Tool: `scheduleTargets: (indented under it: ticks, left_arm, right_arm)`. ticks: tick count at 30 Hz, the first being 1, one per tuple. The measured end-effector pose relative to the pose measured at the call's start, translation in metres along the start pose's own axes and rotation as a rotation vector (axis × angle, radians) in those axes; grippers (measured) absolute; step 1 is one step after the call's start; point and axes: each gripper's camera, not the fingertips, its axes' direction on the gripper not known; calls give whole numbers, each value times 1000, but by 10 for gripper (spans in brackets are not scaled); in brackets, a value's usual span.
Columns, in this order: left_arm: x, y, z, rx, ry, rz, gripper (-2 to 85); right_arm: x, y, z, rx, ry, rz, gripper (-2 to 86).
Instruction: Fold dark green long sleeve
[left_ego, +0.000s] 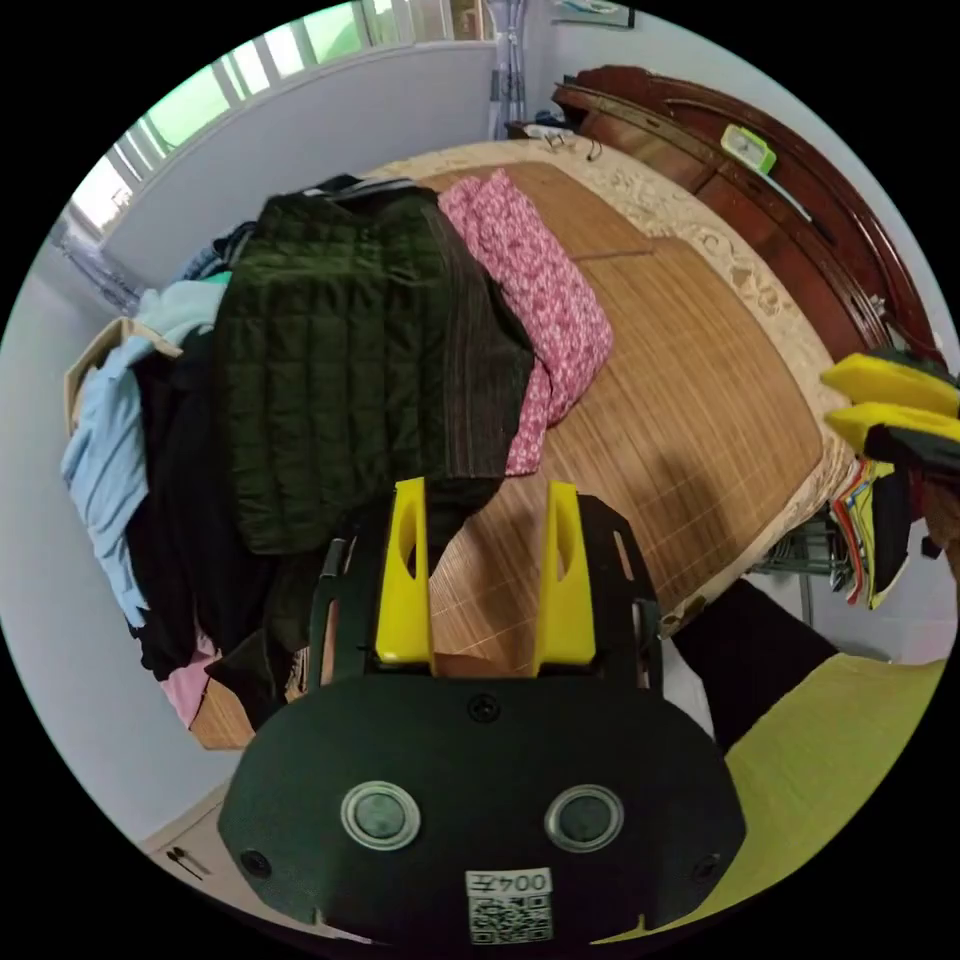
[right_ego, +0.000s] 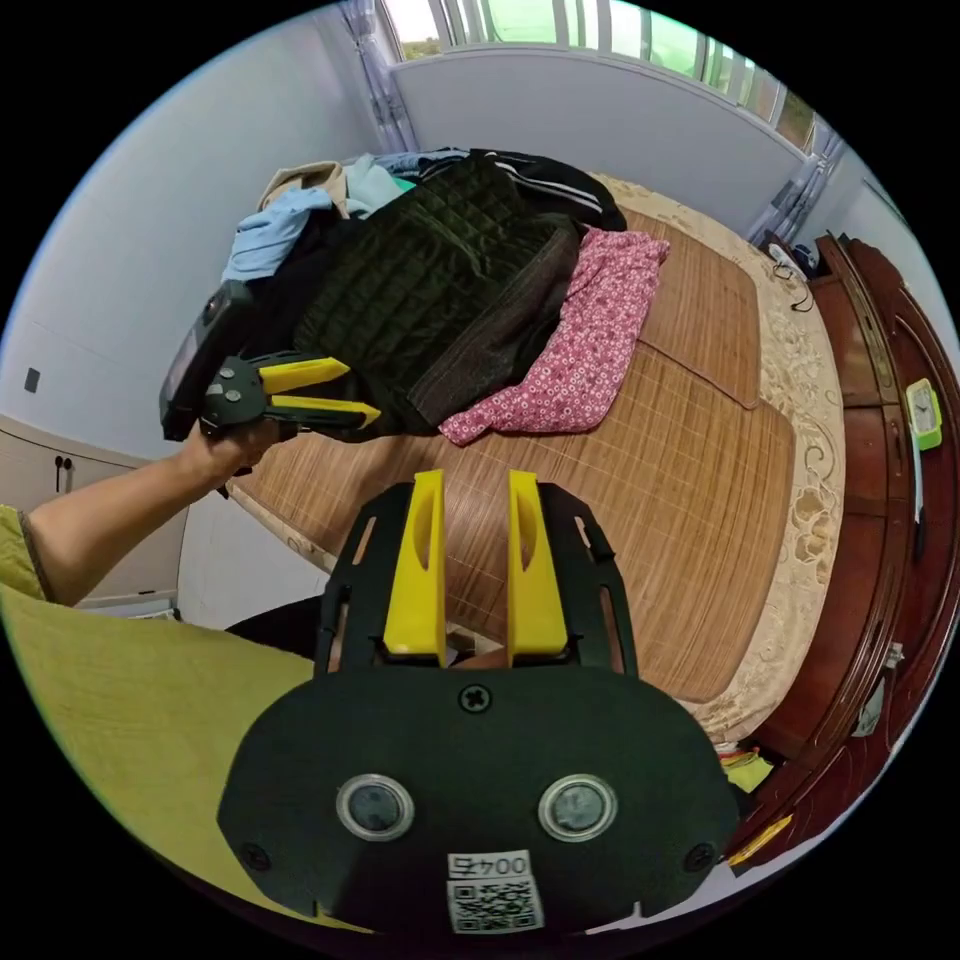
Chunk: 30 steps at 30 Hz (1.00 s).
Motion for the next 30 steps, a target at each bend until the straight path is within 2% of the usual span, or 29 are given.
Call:
scheduleTargets:
  ticks: [7,12,14,18,24,26,30]
  left_arm:
    - [34,-67,112,-57,-170,133,180]
    - [48,-96,154,-108,-292,300,177]
    - [45,-103,157,-91,-343,298,154]
    - [-2,-114,130,-39,-112,143,64]
    - [-35,-111,88,64,-60,159,27]
    - [-40,-113,89,59,-60,185,26]
    - [-47,-110,106,48,-51,227,27]
  right_arm:
    - [52,-23,83,-49,-4,7,112]
    - [82,-30,120,-75,-22,-3,111]
    - [95,-36,135,-80,-31,-11,105]
    - [116,-55,153,-46,-105,3,102]
    - [170,-112,216,32,-552,211,141]
    - [188,-131,258,10,-717,362,157]
    - [206,-144,320,-40,-910,607,166]
